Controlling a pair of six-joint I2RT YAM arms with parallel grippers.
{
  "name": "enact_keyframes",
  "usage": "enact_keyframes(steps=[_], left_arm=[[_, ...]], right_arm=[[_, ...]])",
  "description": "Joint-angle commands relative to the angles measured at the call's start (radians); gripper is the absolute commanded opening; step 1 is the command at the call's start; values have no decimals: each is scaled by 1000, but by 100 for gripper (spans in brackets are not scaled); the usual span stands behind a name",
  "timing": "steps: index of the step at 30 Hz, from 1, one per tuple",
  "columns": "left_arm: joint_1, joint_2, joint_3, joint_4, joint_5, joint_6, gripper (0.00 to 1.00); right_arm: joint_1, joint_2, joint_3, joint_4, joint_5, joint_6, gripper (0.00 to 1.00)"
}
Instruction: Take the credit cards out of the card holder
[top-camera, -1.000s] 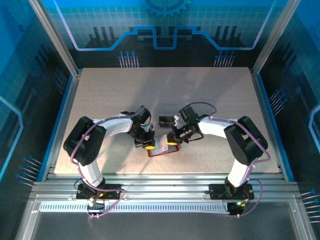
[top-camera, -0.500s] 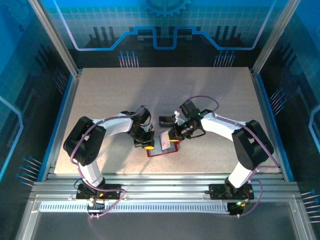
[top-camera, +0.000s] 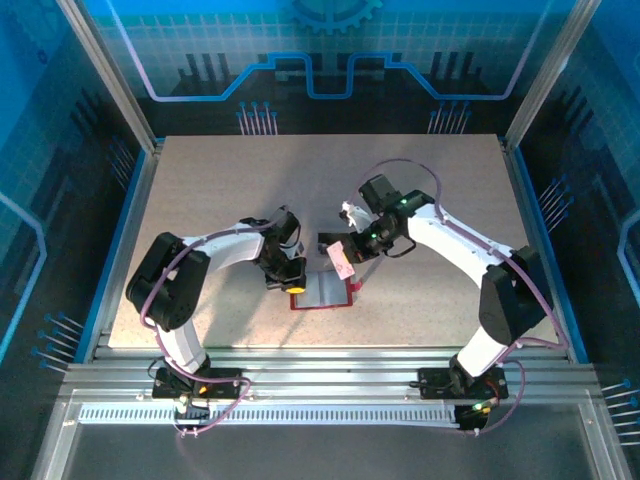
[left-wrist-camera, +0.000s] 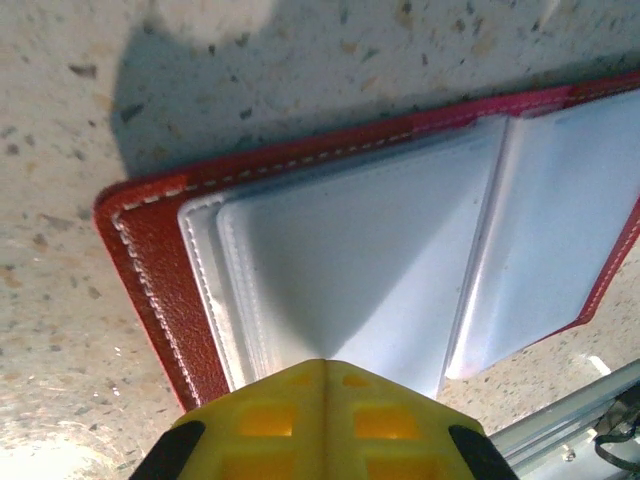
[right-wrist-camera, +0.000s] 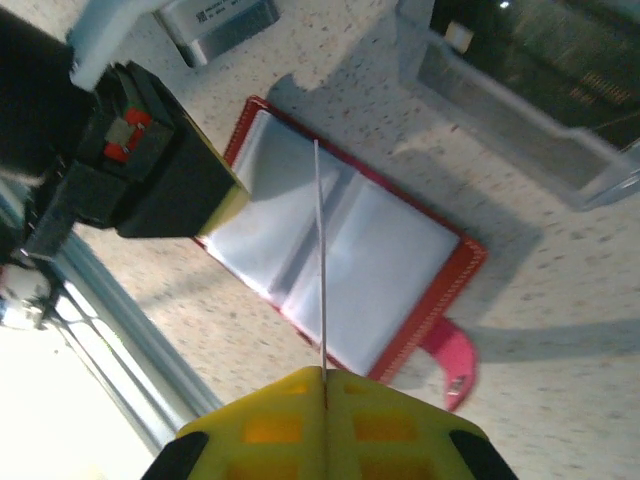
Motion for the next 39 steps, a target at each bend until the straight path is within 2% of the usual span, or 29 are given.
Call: enact_keyframes(steps=[1,5,9,17,22,26,39], left_arm=[[7,-53,36,-20,2,3,0],[13,-99,38,-4,-12,-21,2],[31,-144,21,17,-38,-29,6],[119,-259,-65,60,-72,-43,9],[182,-356,-138,100,-83,-71,10],[210,-375,-166,118,-65,-88,10],[222,-361,-181,142,-43,-97,10]], right_arm=[[-12,-1,54,-125,113,-232,0],[-12,21,106,-136,172,-415,0],[-13,72,197,-183,164,-610,0],[-13,252,462,-318,247,-836,0],[-18,361,621,-372,277,-911,0],[-24,449,731,-419,278,-945,0],[-39,661,992,-543,294,-996,0]])
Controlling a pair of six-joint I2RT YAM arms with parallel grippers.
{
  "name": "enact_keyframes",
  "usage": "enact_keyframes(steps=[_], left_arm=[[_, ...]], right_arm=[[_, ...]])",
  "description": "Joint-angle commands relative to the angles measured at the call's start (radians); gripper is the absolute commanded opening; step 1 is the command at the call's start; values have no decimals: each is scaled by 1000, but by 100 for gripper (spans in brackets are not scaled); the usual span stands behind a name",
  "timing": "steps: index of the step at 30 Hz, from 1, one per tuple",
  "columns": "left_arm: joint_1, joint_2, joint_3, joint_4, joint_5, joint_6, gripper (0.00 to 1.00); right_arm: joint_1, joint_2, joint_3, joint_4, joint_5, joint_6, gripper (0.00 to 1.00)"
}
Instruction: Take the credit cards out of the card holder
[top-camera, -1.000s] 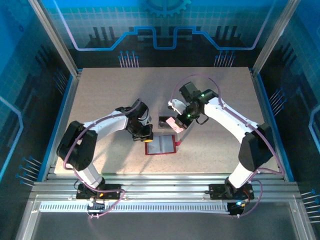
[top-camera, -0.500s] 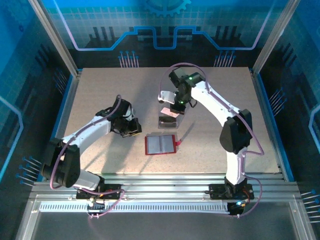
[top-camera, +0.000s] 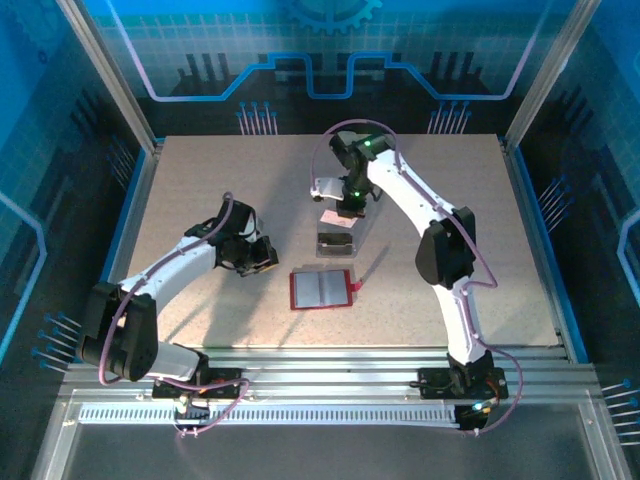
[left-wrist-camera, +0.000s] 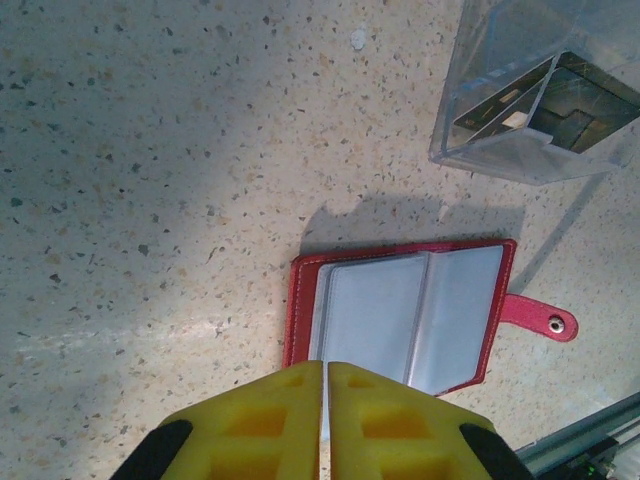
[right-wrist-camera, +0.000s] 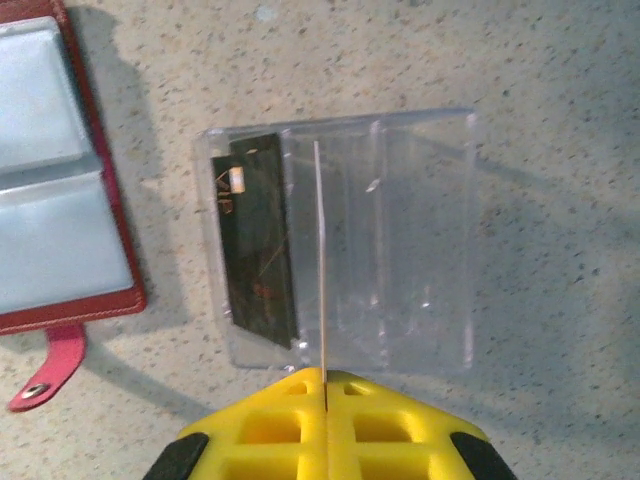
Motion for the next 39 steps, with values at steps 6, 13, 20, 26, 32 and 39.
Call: enact_keyframes(steps=[6,13,20,26,32,39], left_arm=[[11,-12,1,17,27,-11,9],[11,-18,-7,16,30,-12,9],[13,-34,-19,10,31,-12,9],[13,-48,-24,11,30,-14,9],[13,-47,-31,21,37,-17,9],[13,-26,-30,46,57,-24,10]], right_arm=[[-16,151,147,-148,9,-32,0],[-15,184,139,-146,22,-26,0],[0,199,138,-130,15,-32,5],[2,165,133,-61,64,-9,19],[4,81,69,23,58,25,21],[14,-66,-76,136,25,79,22]])
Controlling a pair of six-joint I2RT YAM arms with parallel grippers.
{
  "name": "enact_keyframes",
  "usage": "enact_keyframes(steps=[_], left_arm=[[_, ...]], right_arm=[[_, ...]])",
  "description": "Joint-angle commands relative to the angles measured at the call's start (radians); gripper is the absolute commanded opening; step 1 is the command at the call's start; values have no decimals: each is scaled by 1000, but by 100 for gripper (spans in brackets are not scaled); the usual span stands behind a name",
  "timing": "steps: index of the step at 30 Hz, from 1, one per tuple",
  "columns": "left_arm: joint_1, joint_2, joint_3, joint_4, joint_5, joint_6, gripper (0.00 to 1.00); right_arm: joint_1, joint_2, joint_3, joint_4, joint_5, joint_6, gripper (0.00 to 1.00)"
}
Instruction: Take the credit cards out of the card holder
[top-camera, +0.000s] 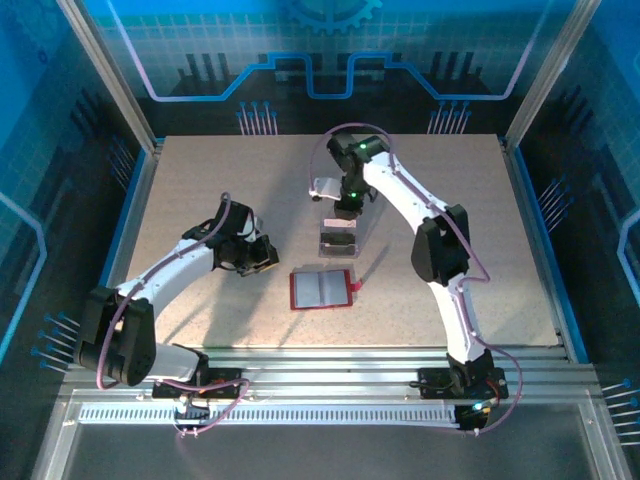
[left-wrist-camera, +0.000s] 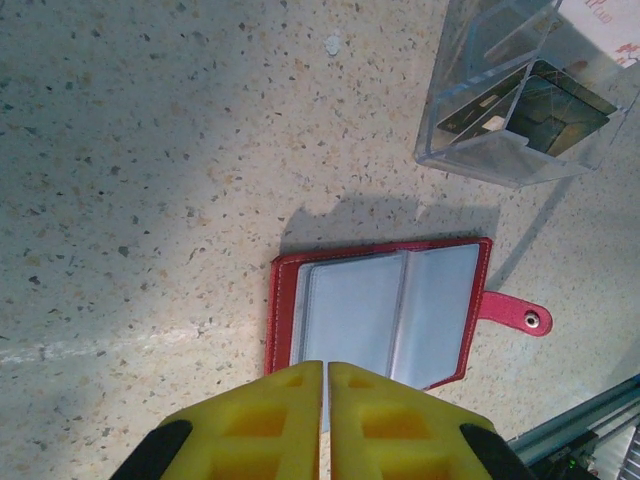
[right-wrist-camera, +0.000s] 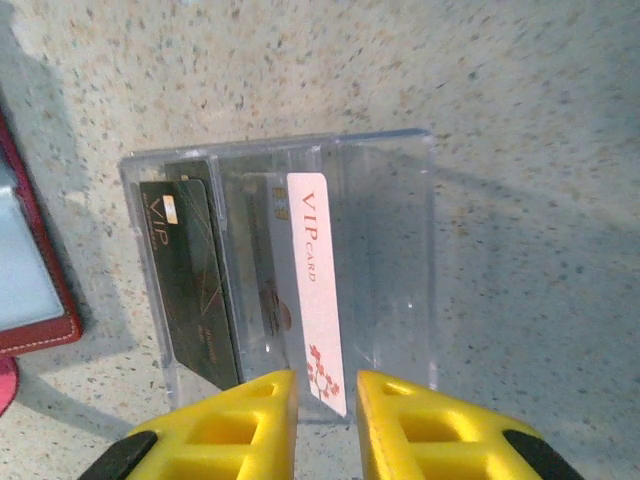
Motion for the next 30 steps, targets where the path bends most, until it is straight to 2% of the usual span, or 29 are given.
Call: enact_keyframes(steps=[1,9,25,30], left_arm=[[10,3,-12,22,34,-14,10],[10,37,-8,67,80,-26,10],[-3,114,4,133,126,-58,10],[-8,121,1,142,129,-66,10]], right_arm=[[15,-93,-59,68,-30,49,22],[53,-238,-268,189,-90,232,22],[187,-555,-824,558,-136,901,24],[224,-609,-943,655,-181,1059,20]])
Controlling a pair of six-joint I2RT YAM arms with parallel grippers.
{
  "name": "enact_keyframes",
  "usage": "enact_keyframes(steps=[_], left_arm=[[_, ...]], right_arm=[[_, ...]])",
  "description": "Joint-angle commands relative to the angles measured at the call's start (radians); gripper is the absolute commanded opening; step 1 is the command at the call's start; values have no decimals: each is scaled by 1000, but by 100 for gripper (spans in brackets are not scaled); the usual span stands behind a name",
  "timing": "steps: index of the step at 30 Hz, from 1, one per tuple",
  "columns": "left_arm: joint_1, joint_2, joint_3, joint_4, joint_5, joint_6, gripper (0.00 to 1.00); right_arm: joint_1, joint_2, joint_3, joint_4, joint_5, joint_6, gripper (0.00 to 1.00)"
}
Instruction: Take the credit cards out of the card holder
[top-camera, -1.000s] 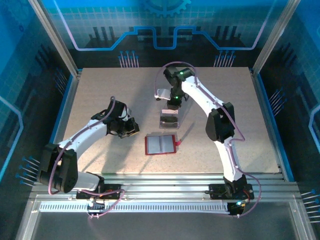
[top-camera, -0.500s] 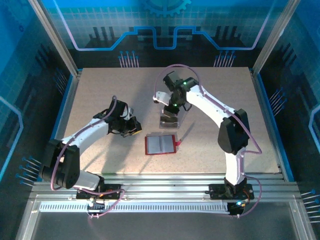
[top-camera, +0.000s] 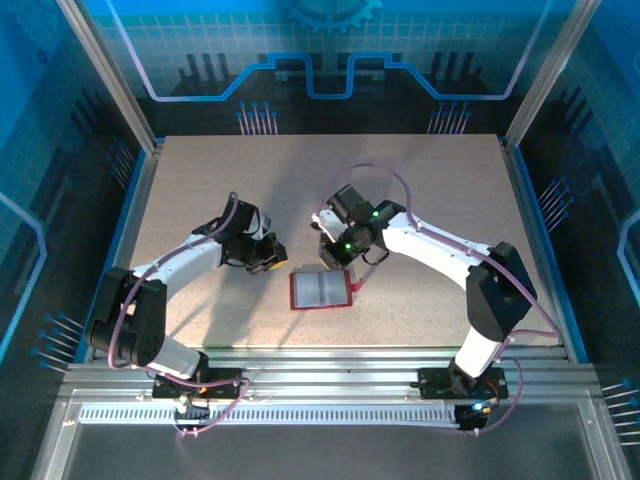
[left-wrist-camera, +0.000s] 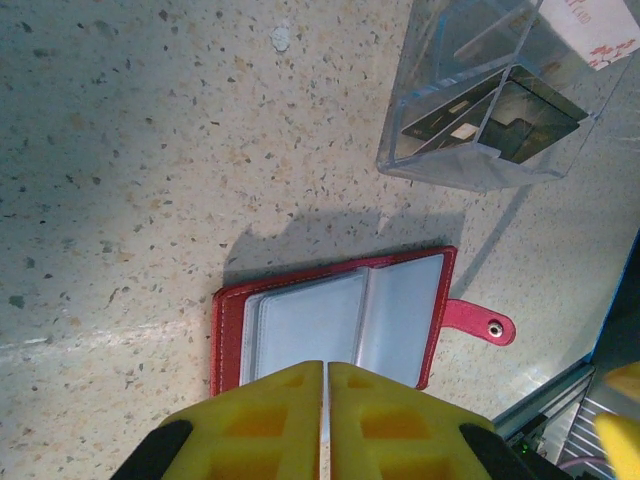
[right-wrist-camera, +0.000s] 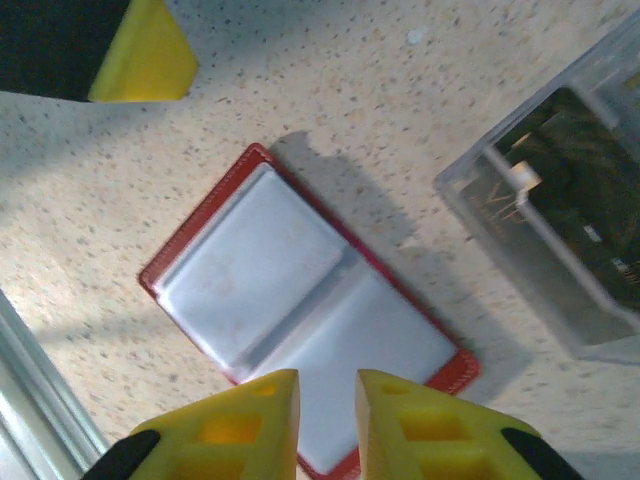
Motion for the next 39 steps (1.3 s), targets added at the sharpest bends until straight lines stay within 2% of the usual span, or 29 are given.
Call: enact_keyframes(steps=[1,8,14,29,39], left_arm=[[-6,13,1,17,25,-23,10],[-14,18,-7,21,27,-27,10],[-17,26,-5,19,27,-27,10],[-34,57,-1,0,48,-16,10],[-50,108,-16,-38,50,0,3]], right_arm=[[29,-57,-69,120,-48,193,20],[41,-96,-188,248,-144,438,16],[55,-69,-201,258,-182,517,13],[66,64,-165,284,-284,570,13],[76,140,-135,313,-341,594,14]])
